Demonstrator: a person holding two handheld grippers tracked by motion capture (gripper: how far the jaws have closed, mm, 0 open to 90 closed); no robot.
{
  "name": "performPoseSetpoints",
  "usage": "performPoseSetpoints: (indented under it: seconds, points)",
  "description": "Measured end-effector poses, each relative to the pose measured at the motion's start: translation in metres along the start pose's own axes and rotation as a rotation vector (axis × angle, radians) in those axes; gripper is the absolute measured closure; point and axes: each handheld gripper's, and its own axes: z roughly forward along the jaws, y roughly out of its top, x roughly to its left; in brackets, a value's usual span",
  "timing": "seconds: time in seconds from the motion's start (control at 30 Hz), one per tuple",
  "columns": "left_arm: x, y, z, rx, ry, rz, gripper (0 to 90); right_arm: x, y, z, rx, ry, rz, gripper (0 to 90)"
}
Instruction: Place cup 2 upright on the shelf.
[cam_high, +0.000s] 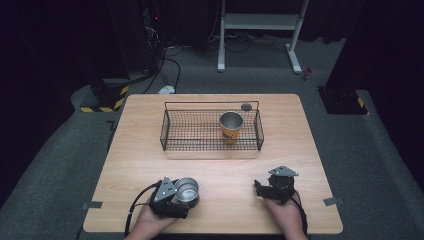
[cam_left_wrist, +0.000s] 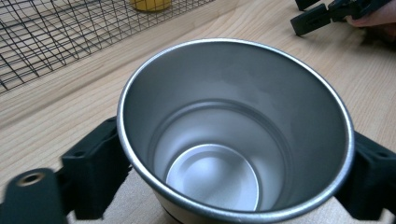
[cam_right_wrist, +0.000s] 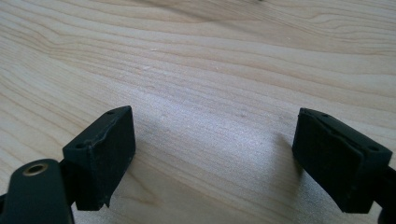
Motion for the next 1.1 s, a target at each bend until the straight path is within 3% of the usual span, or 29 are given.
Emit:
performPoseSetpoints:
  seconds: [0.3,1.1]
  points:
    - [-0.0007,-0.0001,-0.0005,-0.011,0.0,0.016,18.0,0.0,0.0,0.0,0.0,0.0,0.0,13.3]
    - [0.0043,0.0006,-0.0041,-0.035,0.016,-0.025,18.6,0.0,0.0,0.0,0.0,0.0,0.0,13.3]
